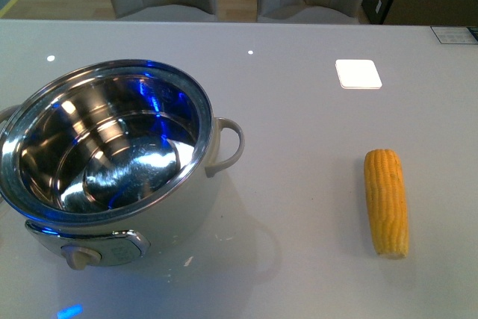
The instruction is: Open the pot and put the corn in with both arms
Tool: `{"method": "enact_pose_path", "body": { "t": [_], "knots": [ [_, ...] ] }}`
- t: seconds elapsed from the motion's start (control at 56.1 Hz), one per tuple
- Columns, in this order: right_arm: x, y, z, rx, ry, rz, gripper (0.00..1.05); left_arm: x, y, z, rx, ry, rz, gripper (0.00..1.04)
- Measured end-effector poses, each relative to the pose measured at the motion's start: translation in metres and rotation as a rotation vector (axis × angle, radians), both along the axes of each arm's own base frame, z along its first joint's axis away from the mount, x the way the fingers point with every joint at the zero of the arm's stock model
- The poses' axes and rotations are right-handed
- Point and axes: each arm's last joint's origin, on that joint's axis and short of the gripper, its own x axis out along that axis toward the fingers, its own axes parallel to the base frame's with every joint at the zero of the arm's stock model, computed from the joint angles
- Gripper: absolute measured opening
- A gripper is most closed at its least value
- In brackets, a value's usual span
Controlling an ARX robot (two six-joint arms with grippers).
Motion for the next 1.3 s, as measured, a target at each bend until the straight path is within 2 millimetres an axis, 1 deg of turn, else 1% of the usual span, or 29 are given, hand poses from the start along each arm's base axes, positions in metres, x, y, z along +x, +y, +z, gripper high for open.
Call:
{"method": "enact_pose_path", "body": {
  "t": [0.036, 0.089, 0.214, 0.267, 0.374, 0.553, 0.624, 1.301],
  "knots": [
    [0.0, 0.0, 0.0, 0.0, 0.0, 0.0, 0.96, -0.003, 0.002, 0.01, -0.005, -0.008, 0.007, 0.98],
    [0.0, 0.0, 0.0, 0.0, 0.0, 0.0, 0.96, -0.008, 0.003, 0.018, -0.023, -0.003, 0.013, 0.98],
    [0.0, 0.0, 0.0, 0.0, 0.0, 0.0, 0.96, -0.023, -0.001, 0.042, -0.066, 0.0, -0.015, 0.98],
    [0.0, 0.0, 0.0, 0.0, 0.0, 0.0, 0.96, -0.03, -0.005, 0.056, -0.075, -0.008, -0.049, 0.98],
    [0.0, 0.0, 0.0, 0.0, 0.0, 0.0, 0.96, -0.05, -0.022, 0.093, -0.08, -0.043, -0.152, 0.98],
    [0.0, 0.0, 0.0, 0.0, 0.0, 0.0, 0.96, -0.077, -0.042, 0.14, -0.051, -0.116, -0.236, 0.98],
    [0.0, 0.0, 0.0, 0.0, 0.0, 0.0, 0.96, -0.081, -0.044, 0.152, -0.021, -0.154, -0.242, 0.98],
    [0.0, 0.0, 0.0, 0.0, 0.0, 0.0, 0.96, -0.082, -0.045, 0.151, -0.025, -0.15, -0.242, 0.98]
  ]
}}
